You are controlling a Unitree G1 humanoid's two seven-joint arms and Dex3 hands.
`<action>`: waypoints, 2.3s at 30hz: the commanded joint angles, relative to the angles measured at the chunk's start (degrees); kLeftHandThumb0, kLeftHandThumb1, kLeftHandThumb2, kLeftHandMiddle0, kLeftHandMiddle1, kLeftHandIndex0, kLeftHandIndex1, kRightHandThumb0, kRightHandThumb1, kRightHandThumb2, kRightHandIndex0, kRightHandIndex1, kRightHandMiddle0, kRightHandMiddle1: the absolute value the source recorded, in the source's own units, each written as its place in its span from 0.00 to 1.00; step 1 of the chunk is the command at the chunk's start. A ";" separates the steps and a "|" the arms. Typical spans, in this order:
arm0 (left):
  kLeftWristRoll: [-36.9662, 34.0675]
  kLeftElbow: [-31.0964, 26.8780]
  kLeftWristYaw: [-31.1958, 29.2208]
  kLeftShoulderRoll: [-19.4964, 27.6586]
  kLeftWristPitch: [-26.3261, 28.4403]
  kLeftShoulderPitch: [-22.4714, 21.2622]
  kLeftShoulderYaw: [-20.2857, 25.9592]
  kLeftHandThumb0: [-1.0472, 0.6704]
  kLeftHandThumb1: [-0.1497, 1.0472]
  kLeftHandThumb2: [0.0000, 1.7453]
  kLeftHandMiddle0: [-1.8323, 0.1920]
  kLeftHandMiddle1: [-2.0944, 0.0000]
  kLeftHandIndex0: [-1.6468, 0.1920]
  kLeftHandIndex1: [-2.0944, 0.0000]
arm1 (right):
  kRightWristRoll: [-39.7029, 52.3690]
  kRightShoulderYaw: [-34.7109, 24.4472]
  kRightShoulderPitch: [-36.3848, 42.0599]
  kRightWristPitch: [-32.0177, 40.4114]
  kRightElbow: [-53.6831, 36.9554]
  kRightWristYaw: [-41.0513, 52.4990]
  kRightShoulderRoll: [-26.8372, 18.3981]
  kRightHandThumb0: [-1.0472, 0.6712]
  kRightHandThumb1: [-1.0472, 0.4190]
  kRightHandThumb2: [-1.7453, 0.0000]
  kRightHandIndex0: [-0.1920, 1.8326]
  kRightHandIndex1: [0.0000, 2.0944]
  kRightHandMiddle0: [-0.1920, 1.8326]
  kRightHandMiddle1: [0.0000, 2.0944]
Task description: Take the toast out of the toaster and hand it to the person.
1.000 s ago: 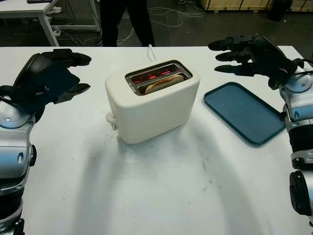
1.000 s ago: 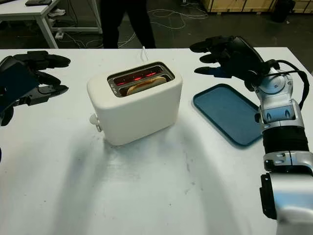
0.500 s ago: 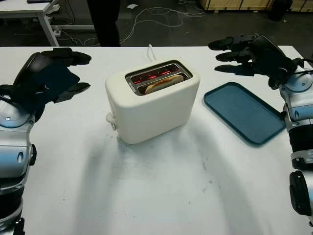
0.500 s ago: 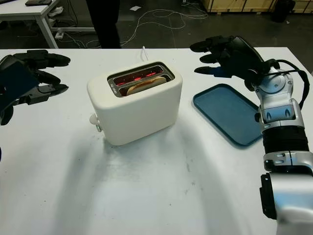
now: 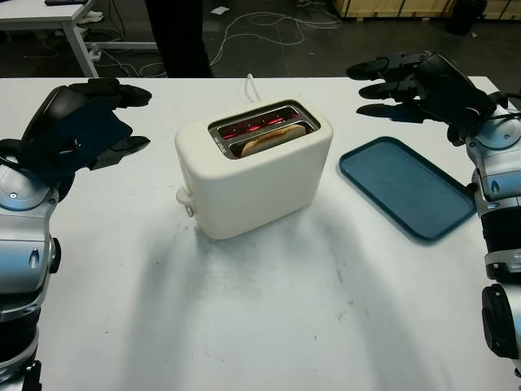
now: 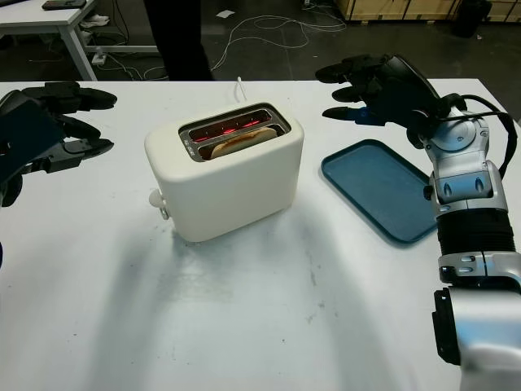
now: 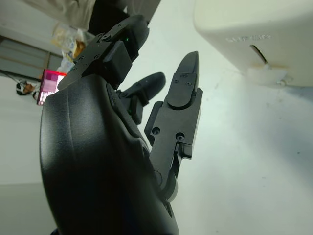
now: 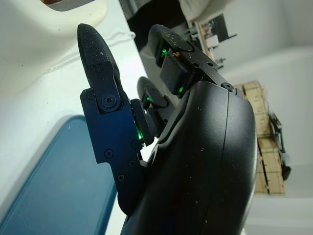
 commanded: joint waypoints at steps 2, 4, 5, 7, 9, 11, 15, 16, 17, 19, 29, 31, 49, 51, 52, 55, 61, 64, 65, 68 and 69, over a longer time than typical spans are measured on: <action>0.33 -0.35 0.33 0.14 0.95 -0.83 -0.41 0.53 0.89 0.04 0.76 0.49 0.61 0.86 | 0.17 0.10 0.27 0.43 -0.60 -0.19 0.04 0.27 0.12 1.00 0.44 0.02 0.42 0.00; 0.35 -0.28 0.27 0.29 0.38 -0.62 -0.41 0.53 0.89 0.04 0.76 0.49 0.61 0.86 | 0.04 0.14 0.40 0.61 -0.96 -0.30 0.04 0.27 0.12 1.00 0.44 0.02 0.42 0.00; 0.37 -0.30 0.25 0.33 0.28 -0.57 -0.42 0.53 0.89 0.04 0.76 0.49 0.61 0.86 | 0.03 0.14 0.43 0.73 -1.06 -0.29 0.03 0.27 0.12 1.00 0.44 0.02 0.42 0.00; 0.35 -0.44 0.28 0.30 0.36 -0.54 -0.37 0.53 0.89 0.04 0.76 0.49 0.61 0.86 | 0.11 0.10 0.44 1.55 -1.34 -0.19 0.06 0.26 0.12 1.00 0.44 0.02 0.42 0.00; 0.40 -0.47 0.34 0.31 0.40 -0.46 -0.35 0.54 0.89 0.04 0.76 0.49 0.61 0.86 | 0.07 0.13 0.54 1.47 -1.38 -0.17 -0.01 0.26 0.12 1.00 0.44 0.02 0.41 0.00; 0.48 -0.33 0.29 0.50 0.06 -0.25 -0.35 0.54 0.89 0.04 0.76 0.49 0.60 0.86 | -0.04 0.18 0.65 0.18 -0.87 -0.25 -0.14 0.26 0.11 1.00 0.44 0.02 0.42 0.00; 0.35 -0.41 0.39 0.29 0.22 -0.12 -0.08 0.53 0.89 0.04 0.76 0.49 0.61 0.86 | 0.46 -0.02 0.71 -0.73 -0.24 0.22 -0.20 0.26 0.11 1.00 0.44 0.01 0.41 0.00; 0.45 -0.49 0.45 0.32 0.33 -0.11 -0.14 0.53 0.89 0.04 0.76 0.49 0.61 0.86 | 0.59 -0.09 0.71 -0.90 -0.09 0.27 -0.18 0.25 0.11 1.00 0.44 0.01 0.41 0.00; 0.53 -0.56 0.50 0.33 0.43 -0.11 -0.19 0.53 0.89 0.04 0.76 0.49 0.60 0.86 | 0.67 -0.15 0.70 -1.05 0.02 0.25 -0.14 0.25 0.11 1.00 0.44 0.01 0.41 0.00; 0.53 -0.56 0.56 0.31 0.21 0.02 -0.16 0.54 0.89 0.04 0.75 0.49 0.60 0.86 | 0.82 -0.20 0.63 -1.16 0.22 0.30 -0.05 0.26 0.11 1.00 0.44 0.01 0.41 0.00; -0.20 -0.53 0.41 -0.03 -0.16 0.39 0.53 0.52 0.89 0.05 0.76 0.50 0.61 0.86 | 1.00 -0.17 0.43 -1.88 1.14 0.38 0.20 0.27 0.11 1.00 0.44 0.01 0.41 0.00; -0.17 -0.65 0.36 0.02 0.11 0.39 0.51 0.52 0.89 0.05 0.77 0.50 0.61 0.86 | 0.94 -0.14 0.42 -1.75 1.18 0.26 0.27 0.26 0.11 1.00 0.44 0.01 0.41 0.00; 0.13 -0.67 0.60 0.08 -0.17 0.53 0.32 0.52 0.89 0.05 0.76 0.50 0.61 0.86 | 1.12 -0.17 0.35 -1.52 0.85 0.43 0.41 0.28 0.12 1.00 0.45 0.01 0.41 0.00; 0.13 -0.68 0.57 0.13 -0.21 0.45 0.30 0.52 0.89 0.05 0.76 0.50 0.61 0.86 | 1.21 -0.22 0.40 -1.81 0.87 0.60 0.31 0.28 0.11 1.00 0.44 0.01 0.41 0.00; 0.12 -0.73 0.54 0.15 -0.07 0.37 0.29 0.53 0.89 0.05 0.76 0.50 0.60 0.86 | 1.23 -0.22 0.39 -2.03 0.98 0.65 0.26 0.28 0.11 1.00 0.44 0.01 0.41 0.00; -0.08 -0.70 0.38 0.12 0.27 0.10 0.36 0.53 0.89 0.05 0.76 0.50 0.61 0.86 | 1.07 -0.10 0.40 -2.51 1.06 0.53 0.11 0.28 0.11 1.00 0.44 0.01 0.41 0.00; 0.04 -0.44 0.44 0.19 -0.20 0.03 0.20 0.53 0.89 0.05 0.76 0.49 0.61 0.86 | 0.95 -0.07 0.43 -1.61 0.53 0.42 0.06 0.28 0.11 1.00 0.44 0.01 0.41 0.00; -0.01 -0.33 0.41 0.20 -0.51 0.03 0.26 0.53 0.89 0.05 0.76 0.49 0.60 0.86 | 1.10 -0.16 0.39 -1.71 0.73 0.36 0.19 0.28 0.11 1.00 0.44 0.01 0.41 0.00; -0.05 -0.35 0.42 0.14 -0.37 -0.01 0.30 0.53 0.89 0.05 0.76 0.49 0.60 0.86 | 0.96 -0.11 0.49 -1.45 0.34 0.29 0.13 0.28 0.11 1.00 0.45 0.01 0.41 0.00; 0.00 -0.43 0.42 0.16 -0.03 -0.08 0.23 0.52 0.89 0.05 0.76 0.49 0.61 0.86 | 0.89 -0.04 0.62 -1.35 -0.09 0.25 0.17 0.28 0.11 1.00 0.45 0.01 0.41 0.00; 0.07 -0.48 0.42 0.24 0.10 -0.11 0.14 0.52 0.89 0.04 0.76 0.49 0.61 0.86 | 0.78 0.04 0.61 -1.64 0.04 0.22 0.13 0.29 0.11 1.00 0.45 0.01 0.41 0.00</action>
